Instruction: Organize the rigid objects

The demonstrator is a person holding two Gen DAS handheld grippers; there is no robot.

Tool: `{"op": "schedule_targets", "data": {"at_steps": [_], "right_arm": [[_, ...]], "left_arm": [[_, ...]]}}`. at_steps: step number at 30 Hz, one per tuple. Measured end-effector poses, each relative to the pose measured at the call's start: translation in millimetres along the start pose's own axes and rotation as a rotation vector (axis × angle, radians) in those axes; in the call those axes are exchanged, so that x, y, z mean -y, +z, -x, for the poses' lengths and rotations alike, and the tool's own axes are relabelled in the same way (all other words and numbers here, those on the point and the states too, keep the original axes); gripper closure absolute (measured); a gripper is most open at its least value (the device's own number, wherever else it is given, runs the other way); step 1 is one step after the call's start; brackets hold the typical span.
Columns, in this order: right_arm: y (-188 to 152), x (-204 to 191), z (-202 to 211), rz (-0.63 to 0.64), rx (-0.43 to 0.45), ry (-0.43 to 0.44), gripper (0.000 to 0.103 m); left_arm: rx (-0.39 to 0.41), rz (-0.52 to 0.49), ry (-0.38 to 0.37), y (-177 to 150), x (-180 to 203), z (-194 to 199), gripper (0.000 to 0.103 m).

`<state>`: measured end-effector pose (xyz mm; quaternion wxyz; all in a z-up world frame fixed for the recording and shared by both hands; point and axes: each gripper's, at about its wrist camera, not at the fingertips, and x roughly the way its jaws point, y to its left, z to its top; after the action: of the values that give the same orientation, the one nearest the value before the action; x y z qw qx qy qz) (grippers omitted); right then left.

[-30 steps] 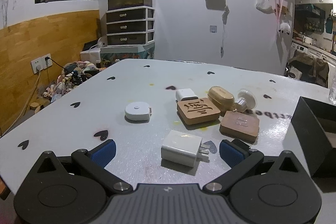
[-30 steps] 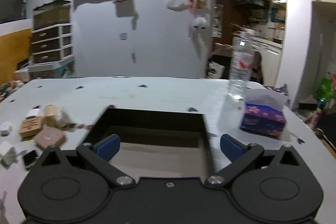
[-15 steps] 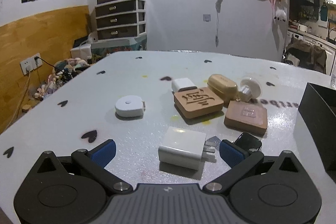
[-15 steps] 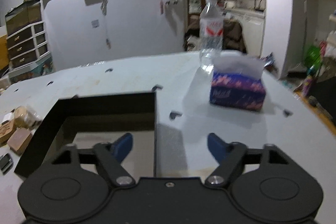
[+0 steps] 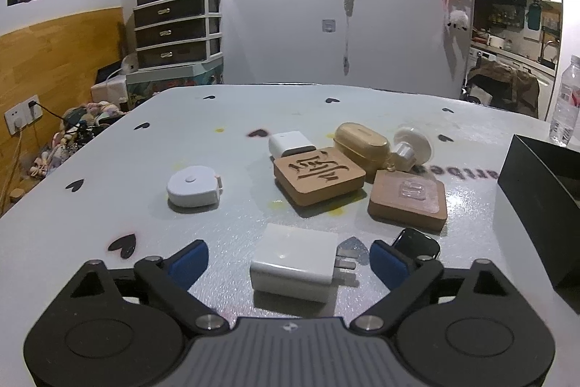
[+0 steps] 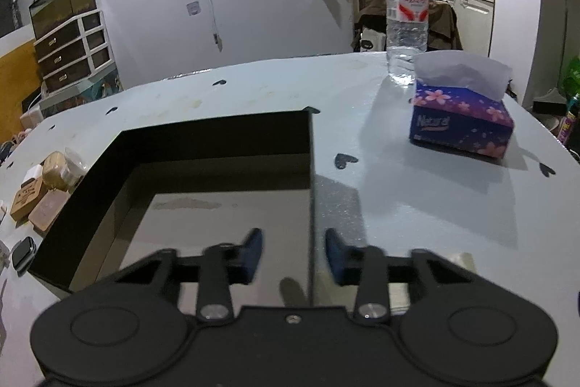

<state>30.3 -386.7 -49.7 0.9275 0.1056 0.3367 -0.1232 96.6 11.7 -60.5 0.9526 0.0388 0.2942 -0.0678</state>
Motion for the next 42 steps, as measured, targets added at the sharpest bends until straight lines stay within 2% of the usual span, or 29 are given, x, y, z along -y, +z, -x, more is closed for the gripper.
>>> {"op": "schedule_targets", "data": {"at_steps": [2, 5, 8, 14, 21, 25, 28, 36, 38, 40, 41, 42], "right_arm": [[-0.2, -4.1, -1.4, 0.042, 0.001, -0.043, 0.088], [-2.2, -2.6, -0.5, 0.074, 0.005, -0.055, 0.098], [-6.5, -2.8, 3.3, 0.111, 0.014, -0.046, 0.097], [-14.7, -6.3, 12.4, 0.152, 0.022, -0.018, 0.098], [-26.7, -11.0, 25.9, 0.147, 0.027, 0.014, 0.098], [-32.9, -15.2, 32.0, 0.135, 0.028, 0.023, 0.098], [-36.6, -18.3, 35.3, 0.122, 0.029, 0.024, 0.098], [-43.2, -24.2, 41.1, 0.079, 0.037, 0.004, 0.098], [-44.4, -25.2, 42.1, 0.072, 0.04, -0.001, 0.098], [-44.7, -24.4, 42.4, 0.066, 0.042, -0.002, 0.098], [-44.4, -23.7, 42.3, 0.063, 0.042, -0.001, 0.098], [-44.3, -23.2, 42.2, 0.059, 0.042, 0.0, 0.098]], "left_arm": [[-0.008, -0.007, -0.001, 0.9, -1.0, -4.2, 0.014], [-0.021, -0.018, -0.022, 1.7, -3.2, -9.9, 0.019], [-0.026, -0.031, -0.051, 2.8, -4.1, -14.1, 0.022], [-0.03, -0.05, -0.085, 8.4, -1.2, -16.3, 0.037], [-0.04, -0.038, -0.048, 7.6, -5.3, -14.7, 0.036], [-0.049, -0.016, -0.055, 9.1, -9.5, -16.4, 0.035], [-0.049, -0.021, -0.047, 9.8, -7.6, -17.5, 0.029], [-0.079, -0.006, -0.094, 10.7, -6.3, -18.4, 0.03], [-0.09, -0.008, -0.109, 9.8, -5.2, -17.9, 0.036], [-0.091, -0.006, -0.107, 8.8, -3.8, -16.6, 0.038], [-0.091, -0.007, -0.091, 8.6, -2.9, -15.8, 0.052], [-0.091, -0.006, -0.081, 9.1, -3.0, -15.6, 0.052]]}}
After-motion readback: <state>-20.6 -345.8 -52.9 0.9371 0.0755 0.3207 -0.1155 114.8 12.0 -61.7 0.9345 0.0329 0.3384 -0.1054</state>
